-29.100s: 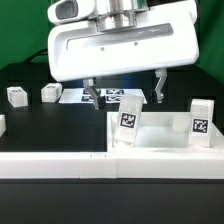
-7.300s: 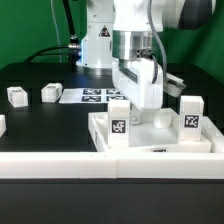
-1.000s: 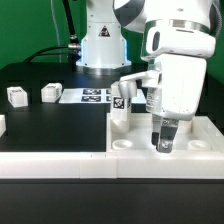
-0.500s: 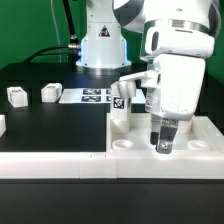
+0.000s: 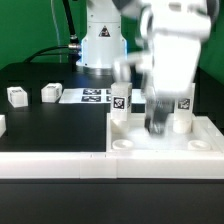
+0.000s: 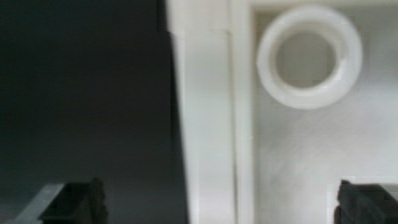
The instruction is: Assemble square table
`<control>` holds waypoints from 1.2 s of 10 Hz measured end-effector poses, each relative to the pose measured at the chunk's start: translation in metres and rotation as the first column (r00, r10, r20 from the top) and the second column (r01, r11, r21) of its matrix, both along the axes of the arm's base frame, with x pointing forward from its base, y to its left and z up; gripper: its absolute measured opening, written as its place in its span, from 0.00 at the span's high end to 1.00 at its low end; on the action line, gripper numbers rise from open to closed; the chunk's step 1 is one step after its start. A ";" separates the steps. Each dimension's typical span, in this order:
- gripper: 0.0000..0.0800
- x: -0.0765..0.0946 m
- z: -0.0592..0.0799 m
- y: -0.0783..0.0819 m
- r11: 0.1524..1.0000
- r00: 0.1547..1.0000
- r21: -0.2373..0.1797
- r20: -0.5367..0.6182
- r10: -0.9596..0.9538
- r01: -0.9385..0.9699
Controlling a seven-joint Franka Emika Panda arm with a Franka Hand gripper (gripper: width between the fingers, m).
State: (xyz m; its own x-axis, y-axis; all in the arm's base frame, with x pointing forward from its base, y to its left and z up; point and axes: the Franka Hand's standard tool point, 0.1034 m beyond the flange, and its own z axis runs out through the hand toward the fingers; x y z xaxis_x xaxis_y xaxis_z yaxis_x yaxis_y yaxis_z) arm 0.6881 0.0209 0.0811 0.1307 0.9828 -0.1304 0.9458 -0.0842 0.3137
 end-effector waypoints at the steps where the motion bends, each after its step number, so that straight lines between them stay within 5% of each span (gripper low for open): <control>1: 0.19 -0.006 0.012 -0.013 1.000 1.000 -0.005 -0.009 -0.022 0.022; 3: 0.19 -0.004 0.012 -0.027 0.994 0.995 0.015 0.003 -0.105 0.105; 8: 0.19 -0.007 0.011 -0.032 0.925 0.930 0.109 0.024 -0.368 0.363; 12: 0.19 -0.034 0.049 -0.089 0.832 0.842 0.163 0.008 -0.539 0.531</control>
Offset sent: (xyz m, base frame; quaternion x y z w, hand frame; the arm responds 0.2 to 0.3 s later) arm 0.0000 0.0000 0.0000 0.0000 0.0000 0.1938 0.9810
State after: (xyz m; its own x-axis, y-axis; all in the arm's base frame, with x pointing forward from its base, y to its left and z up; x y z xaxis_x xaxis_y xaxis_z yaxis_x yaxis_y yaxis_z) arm 0.6540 -0.0683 0.1297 0.6438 0.7645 0.0326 0.7224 -0.6214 0.3035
